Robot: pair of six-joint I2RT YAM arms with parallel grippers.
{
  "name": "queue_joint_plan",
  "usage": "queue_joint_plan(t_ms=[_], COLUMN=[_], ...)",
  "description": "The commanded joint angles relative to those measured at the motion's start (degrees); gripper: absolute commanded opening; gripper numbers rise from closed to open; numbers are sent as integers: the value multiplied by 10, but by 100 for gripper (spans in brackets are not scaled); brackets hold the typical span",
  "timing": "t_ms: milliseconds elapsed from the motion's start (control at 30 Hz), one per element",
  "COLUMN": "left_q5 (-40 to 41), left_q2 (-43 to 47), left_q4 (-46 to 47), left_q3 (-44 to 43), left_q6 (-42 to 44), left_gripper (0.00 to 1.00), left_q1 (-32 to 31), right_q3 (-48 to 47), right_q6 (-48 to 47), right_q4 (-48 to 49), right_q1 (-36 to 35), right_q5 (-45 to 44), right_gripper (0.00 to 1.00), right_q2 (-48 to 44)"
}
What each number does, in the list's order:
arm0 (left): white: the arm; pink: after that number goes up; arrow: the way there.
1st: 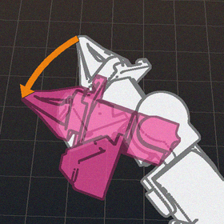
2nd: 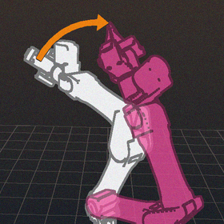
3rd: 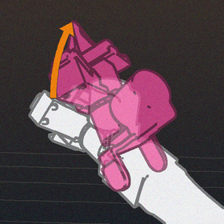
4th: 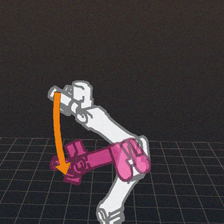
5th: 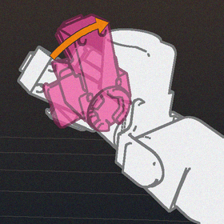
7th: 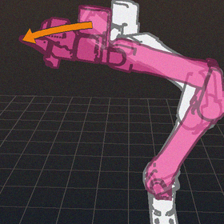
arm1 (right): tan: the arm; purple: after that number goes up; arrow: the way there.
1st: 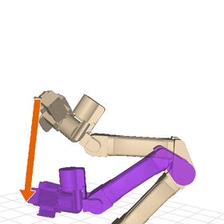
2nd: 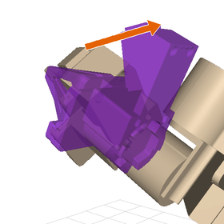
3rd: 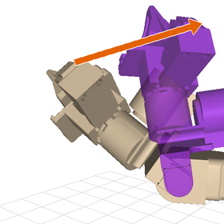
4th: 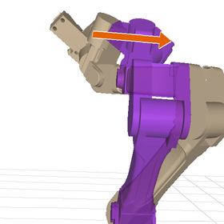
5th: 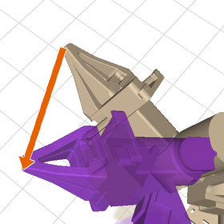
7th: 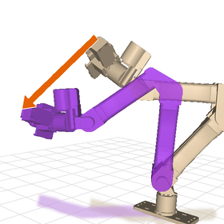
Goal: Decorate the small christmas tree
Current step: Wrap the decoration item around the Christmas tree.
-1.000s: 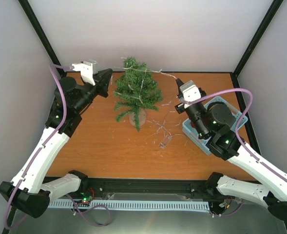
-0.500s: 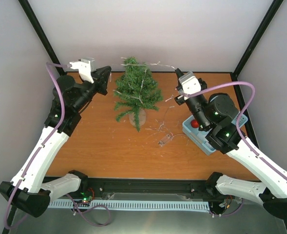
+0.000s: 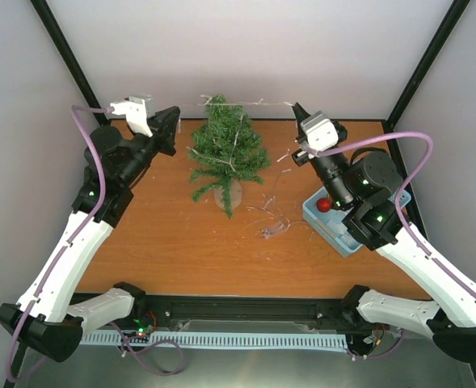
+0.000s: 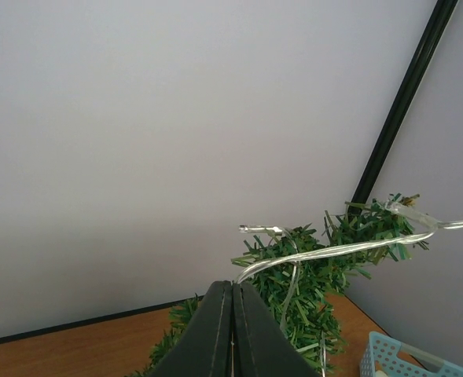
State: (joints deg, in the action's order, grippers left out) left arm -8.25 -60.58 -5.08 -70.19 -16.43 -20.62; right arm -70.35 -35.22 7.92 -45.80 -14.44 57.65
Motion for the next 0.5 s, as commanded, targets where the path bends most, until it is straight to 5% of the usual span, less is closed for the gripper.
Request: queue_joint_plan(t_ms=[0, 467], left_q5=[16, 10], left_q2=[-4, -95], left_q4=[23, 12], left_q3=[-27, -103], left_q6=[-1, -16], left_gripper=[1, 1], left_q1=[6, 6], right_q3=[-22, -81], right_q6=[-7, 78], right_q4=[22, -44], right_q1=[21, 138], right_q5=[-1, 57], right_gripper=[3, 3], right_q2=[15, 93])
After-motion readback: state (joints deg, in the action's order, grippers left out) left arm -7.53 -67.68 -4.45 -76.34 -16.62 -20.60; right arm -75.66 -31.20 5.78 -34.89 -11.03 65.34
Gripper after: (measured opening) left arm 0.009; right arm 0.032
